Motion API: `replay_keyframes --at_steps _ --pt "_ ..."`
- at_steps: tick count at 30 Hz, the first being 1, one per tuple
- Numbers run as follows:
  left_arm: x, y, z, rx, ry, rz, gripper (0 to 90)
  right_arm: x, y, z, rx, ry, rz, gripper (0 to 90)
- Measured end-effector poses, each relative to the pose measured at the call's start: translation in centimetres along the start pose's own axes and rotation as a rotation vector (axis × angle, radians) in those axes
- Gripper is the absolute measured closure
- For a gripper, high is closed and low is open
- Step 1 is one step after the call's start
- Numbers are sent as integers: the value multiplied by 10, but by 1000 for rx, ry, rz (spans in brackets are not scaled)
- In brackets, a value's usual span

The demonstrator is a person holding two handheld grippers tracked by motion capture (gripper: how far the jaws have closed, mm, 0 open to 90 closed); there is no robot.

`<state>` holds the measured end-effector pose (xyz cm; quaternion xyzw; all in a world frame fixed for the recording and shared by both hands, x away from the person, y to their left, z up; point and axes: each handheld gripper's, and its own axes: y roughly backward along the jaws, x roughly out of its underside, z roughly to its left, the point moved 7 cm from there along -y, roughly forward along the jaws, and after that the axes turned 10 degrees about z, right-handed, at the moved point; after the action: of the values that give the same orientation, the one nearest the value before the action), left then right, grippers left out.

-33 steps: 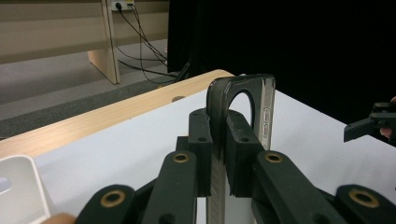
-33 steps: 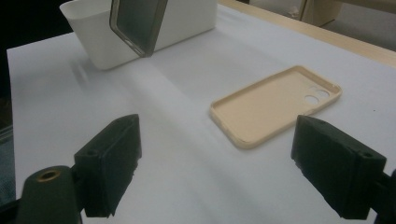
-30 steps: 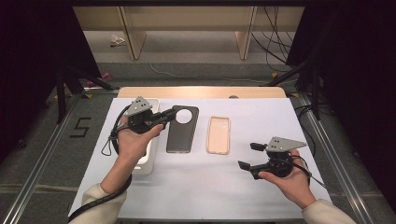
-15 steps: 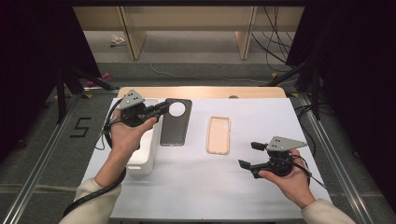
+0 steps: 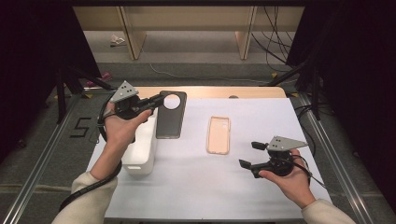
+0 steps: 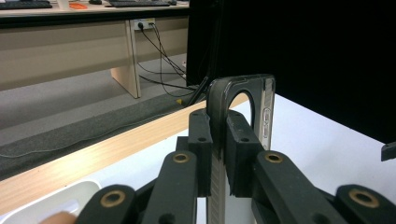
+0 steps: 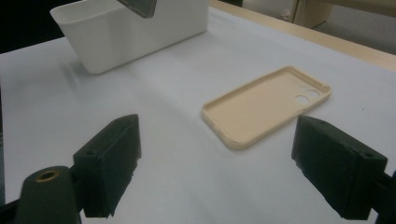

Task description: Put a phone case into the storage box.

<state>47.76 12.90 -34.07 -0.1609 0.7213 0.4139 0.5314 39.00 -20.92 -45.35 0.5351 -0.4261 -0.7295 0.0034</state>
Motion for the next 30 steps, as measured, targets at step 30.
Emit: replay_keyframes --at_steps 30 --pt "-18 2 43 -42 0 -5 816 1 -1 -1 -3 -2 6 167"
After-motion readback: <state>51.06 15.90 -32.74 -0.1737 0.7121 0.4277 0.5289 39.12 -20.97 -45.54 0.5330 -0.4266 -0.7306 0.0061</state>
